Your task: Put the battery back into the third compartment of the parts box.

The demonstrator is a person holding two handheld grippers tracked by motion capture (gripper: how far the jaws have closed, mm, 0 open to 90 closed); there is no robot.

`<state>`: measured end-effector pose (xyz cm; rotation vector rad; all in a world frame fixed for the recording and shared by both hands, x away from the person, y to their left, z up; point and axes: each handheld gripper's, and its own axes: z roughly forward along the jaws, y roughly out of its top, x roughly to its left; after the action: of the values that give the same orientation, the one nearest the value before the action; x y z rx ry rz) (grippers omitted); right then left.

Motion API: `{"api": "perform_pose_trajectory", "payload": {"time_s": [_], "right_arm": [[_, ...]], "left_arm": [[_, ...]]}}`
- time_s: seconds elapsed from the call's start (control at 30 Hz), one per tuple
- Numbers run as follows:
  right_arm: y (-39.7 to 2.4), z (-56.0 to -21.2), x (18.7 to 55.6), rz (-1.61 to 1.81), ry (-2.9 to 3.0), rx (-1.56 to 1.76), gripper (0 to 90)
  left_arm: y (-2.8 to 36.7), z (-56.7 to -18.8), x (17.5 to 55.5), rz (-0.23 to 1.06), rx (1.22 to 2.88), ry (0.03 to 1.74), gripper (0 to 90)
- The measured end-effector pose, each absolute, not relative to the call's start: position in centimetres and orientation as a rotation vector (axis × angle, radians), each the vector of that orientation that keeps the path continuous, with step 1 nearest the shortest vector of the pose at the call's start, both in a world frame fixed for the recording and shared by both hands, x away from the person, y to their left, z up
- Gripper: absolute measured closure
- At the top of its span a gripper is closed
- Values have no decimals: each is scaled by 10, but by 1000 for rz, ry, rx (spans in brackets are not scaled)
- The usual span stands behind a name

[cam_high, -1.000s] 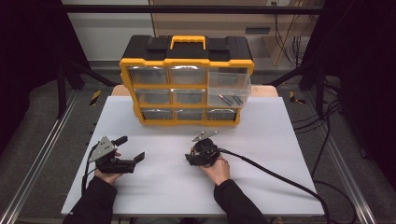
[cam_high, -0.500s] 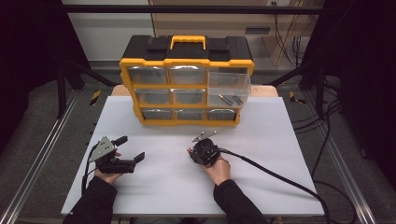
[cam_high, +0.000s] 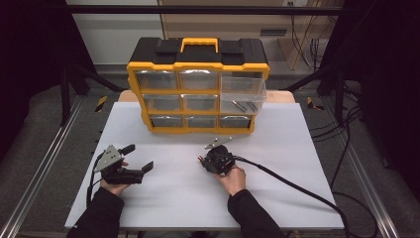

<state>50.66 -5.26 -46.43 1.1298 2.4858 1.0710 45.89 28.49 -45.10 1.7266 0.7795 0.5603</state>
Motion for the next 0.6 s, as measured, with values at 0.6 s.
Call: {"api": "perform_pose_trajectory", "payload": {"time_s": [0.6], "right_arm": [[-81,-390,469,1244,2424,938,771]], "left_arm": [[284,-451,460,561,1730,783,16]]}}
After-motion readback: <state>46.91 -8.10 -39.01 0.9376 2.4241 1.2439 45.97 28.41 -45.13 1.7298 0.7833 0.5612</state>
